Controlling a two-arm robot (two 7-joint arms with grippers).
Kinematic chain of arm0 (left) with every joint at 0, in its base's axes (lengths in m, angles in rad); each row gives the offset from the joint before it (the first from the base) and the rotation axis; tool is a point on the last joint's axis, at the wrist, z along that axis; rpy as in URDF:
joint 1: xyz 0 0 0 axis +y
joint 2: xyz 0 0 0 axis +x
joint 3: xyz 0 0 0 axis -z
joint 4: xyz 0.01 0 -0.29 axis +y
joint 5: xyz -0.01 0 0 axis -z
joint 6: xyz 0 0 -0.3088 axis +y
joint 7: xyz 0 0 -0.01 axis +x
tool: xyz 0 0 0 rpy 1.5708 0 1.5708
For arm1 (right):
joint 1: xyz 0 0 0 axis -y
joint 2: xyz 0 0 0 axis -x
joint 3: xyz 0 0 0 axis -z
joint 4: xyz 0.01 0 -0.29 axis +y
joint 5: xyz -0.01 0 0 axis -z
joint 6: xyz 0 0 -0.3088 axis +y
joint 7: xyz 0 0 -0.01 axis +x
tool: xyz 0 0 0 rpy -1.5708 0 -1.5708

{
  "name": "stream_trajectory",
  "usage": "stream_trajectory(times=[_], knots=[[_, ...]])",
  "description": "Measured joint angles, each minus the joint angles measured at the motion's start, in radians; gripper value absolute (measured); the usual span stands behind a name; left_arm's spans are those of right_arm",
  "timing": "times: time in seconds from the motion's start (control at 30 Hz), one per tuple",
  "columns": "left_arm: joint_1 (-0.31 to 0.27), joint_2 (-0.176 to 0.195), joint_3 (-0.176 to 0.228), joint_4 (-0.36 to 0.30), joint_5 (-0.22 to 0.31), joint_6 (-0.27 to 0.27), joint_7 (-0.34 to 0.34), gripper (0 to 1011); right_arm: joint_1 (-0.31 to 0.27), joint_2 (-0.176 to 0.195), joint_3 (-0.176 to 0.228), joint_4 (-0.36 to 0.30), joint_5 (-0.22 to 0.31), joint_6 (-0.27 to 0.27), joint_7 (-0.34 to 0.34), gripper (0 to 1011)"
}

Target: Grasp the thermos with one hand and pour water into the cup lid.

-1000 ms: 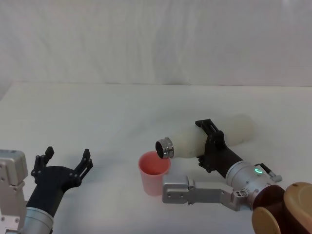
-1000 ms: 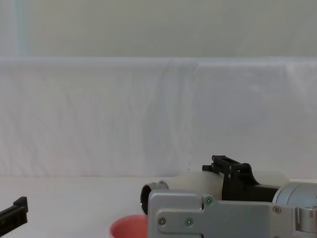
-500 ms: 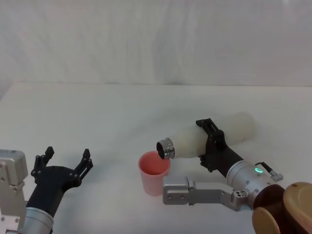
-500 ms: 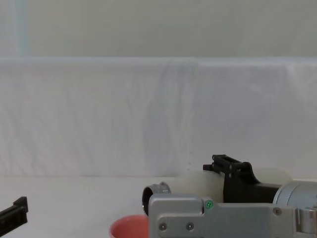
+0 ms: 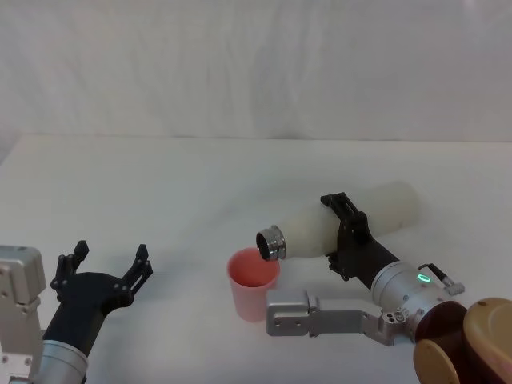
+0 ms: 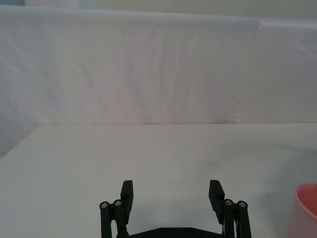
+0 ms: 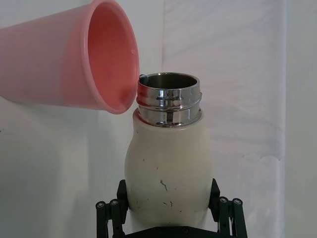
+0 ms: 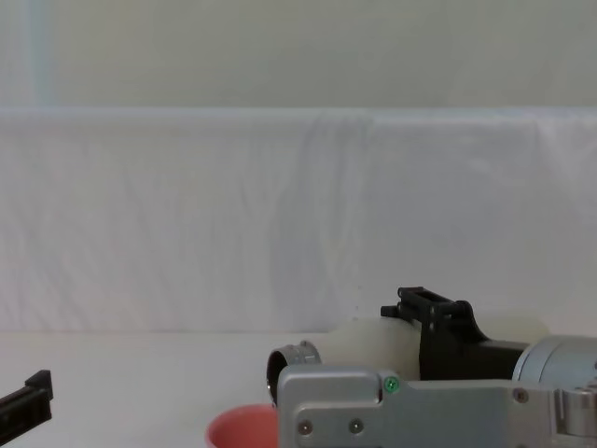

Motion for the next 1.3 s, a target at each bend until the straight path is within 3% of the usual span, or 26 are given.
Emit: stream_trajectory(times=[1.3], knots=[[0.000, 0.000, 0.000, 0.000, 0.000, 0.000, 0.000, 1001, 0.016, 0.000, -0.010, 0.008, -0.013, -0.002, 0.007, 956]])
